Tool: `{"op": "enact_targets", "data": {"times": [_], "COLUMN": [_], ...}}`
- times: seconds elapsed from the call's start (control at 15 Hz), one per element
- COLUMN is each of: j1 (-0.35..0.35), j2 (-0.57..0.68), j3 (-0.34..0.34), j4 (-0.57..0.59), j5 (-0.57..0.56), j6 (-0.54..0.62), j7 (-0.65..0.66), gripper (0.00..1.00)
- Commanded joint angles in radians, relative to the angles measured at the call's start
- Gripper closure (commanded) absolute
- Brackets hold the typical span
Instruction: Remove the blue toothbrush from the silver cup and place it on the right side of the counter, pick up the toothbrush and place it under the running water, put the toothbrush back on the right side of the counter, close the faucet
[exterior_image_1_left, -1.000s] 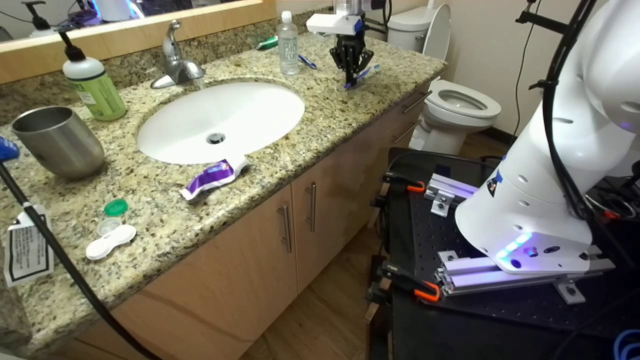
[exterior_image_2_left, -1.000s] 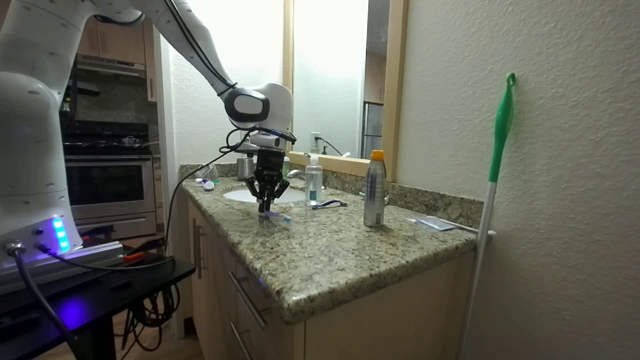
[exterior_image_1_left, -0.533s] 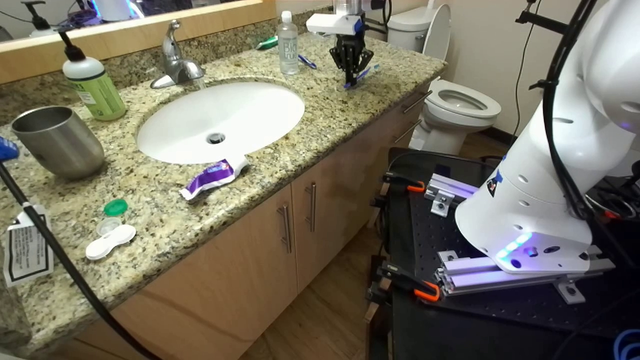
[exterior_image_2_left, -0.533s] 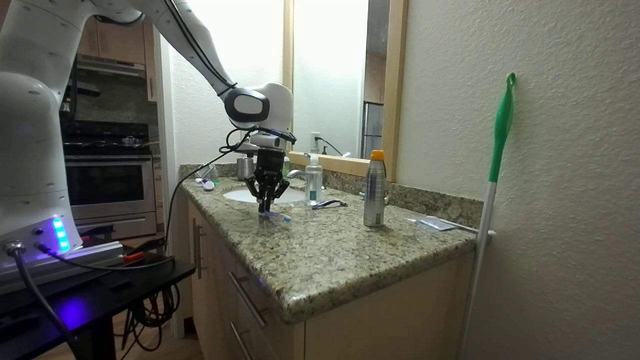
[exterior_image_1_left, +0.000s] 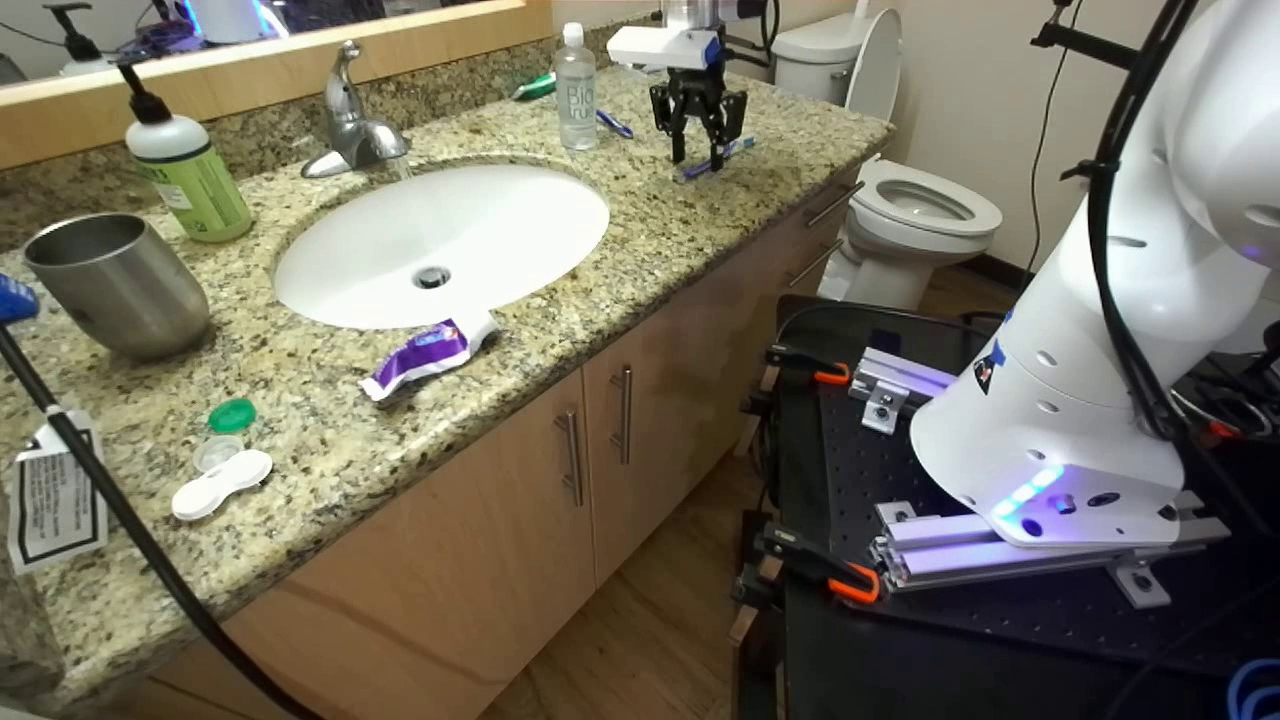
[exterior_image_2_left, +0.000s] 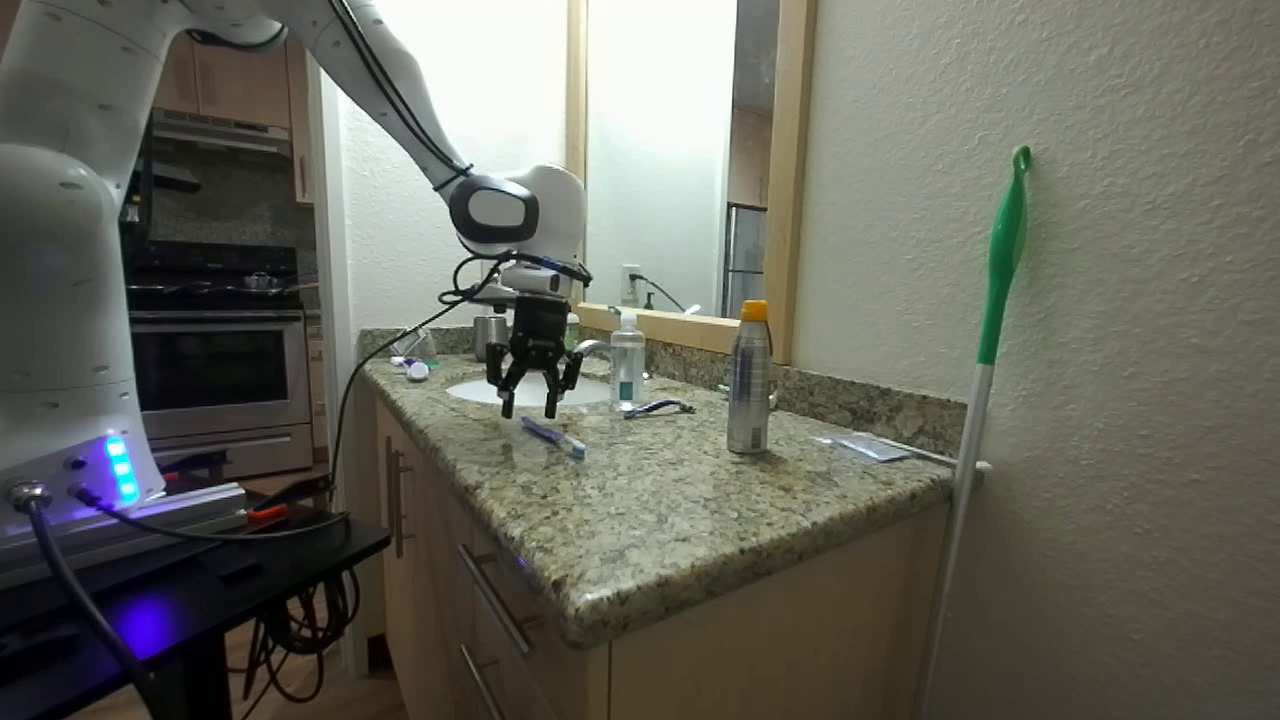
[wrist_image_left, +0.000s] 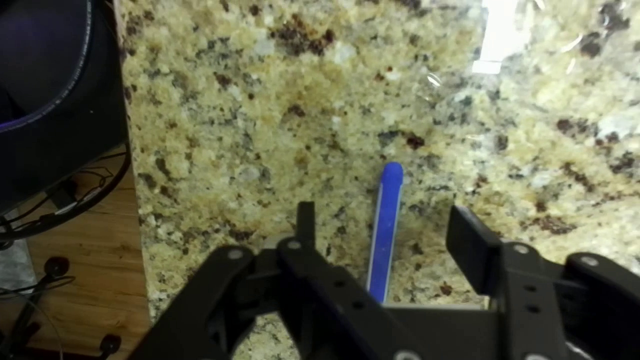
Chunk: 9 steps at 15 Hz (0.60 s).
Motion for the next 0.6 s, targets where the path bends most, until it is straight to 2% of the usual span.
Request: {"op": "enact_targets", "data": {"times": [0.0,0.27,0.47,0.53], "j1": [0.015,0.062,0.077,0.080], "j2": [-0.135,-0.339,-0.516,-0.571], "j3": [0.011,0.022,0.088,0.114], "j4": [-0.087,-0.167,-0.202,-0.197], "j5": [0.020,-0.041,-0.066,-0.040], "j6": [0.076,0.123,0.097,0.073], "j7": [-0.101,-0.122,-0.121,-0.139], "gripper": [0.01,0.00,0.00,0.00]}}
